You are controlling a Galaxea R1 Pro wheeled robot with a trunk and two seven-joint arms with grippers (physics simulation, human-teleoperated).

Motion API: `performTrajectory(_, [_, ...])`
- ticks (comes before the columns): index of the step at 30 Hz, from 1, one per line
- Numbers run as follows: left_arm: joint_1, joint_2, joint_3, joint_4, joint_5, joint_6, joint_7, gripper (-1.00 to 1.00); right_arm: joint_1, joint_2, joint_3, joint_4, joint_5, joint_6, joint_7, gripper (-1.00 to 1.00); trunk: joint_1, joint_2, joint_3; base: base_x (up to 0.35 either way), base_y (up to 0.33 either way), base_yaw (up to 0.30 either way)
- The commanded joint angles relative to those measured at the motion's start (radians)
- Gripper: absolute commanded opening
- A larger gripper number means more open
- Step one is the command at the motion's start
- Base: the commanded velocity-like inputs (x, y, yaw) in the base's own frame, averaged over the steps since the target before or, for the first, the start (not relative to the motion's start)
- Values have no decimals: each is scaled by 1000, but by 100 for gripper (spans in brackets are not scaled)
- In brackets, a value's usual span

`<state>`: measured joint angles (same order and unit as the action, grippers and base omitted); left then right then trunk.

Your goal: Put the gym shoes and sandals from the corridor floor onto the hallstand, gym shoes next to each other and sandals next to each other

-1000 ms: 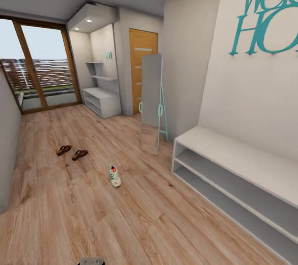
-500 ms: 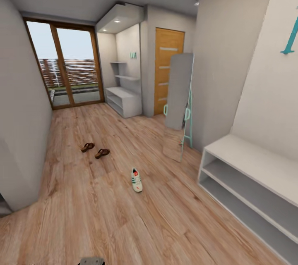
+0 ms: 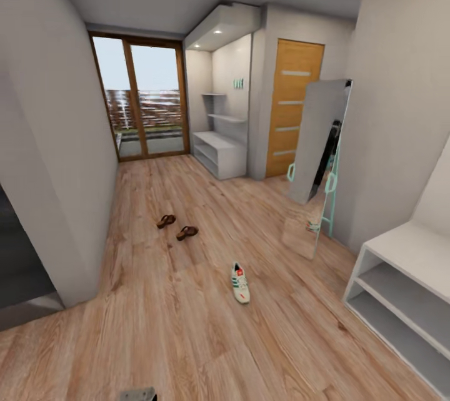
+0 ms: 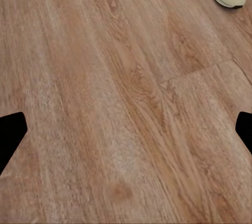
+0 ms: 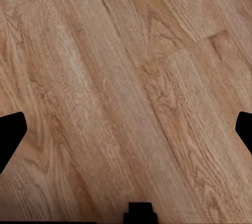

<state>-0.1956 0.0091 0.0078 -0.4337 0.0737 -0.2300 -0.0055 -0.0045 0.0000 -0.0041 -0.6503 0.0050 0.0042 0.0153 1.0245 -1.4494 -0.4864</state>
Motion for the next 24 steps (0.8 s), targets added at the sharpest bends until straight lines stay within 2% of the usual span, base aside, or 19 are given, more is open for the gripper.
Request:
performTrajectory(1, [-1, 0, -2, 1, 8, -3, -1, 100, 0, 0, -1, -1, 1, 0, 2, 100, 0, -1, -1, 240, 229, 272])
performTrajectory(9, [-4, 2, 0, -12, 6, 0, -1, 100, 0, 0, 0, -2, 4, 0, 2, 100, 0, -1, -1, 245, 225, 50])
performTrajectory(13, [-39, 3, -1, -54, 5, 13, 0, 100, 0, 1, 0, -27, 4, 6, 2, 100, 0, -1, -1, 268, 216, 4])
performTrajectory(14, [-71, 3, -1, -88, 4, 59, 1, 100, 0, 1, 0, -96, 3, 12, 2, 100, 0, -1, -1, 277, 214, 1])
performTrajectory(18, [-113, 2, -1, -138, 4, 145, -2, 100, 0, 1, -1, -199, 3, 36, 2, 100, 0, -1, -1, 279, 213, 1])
performTrajectory(20, [-142, 1, -2, -197, 3, 200, -3, 100, 0, 1, -1, -310, 2, 125, 2, 100, 0, -1, -1, 280, 213, 0])
performTrajectory(22, [-150, 0, -3, -223, 4, 210, -3, 100, 0, 2, -1, -351, 1, 181, 2, 100, 0, -1, -1, 280, 213, 0])
performTrajectory(23, [-157, -2, -3, -250, 4, 218, -3, 100, -1, 2, -1, -385, 0, 240, 2, 100, 0, -1, -1, 280, 213, 0])
performTrajectory(24, [-160, -4, -3, -264, 4, 222, -3, 100, -1, 2, -1, -399, -1, 268, 3, 100, 0, -1, -1, 280, 213, 0])
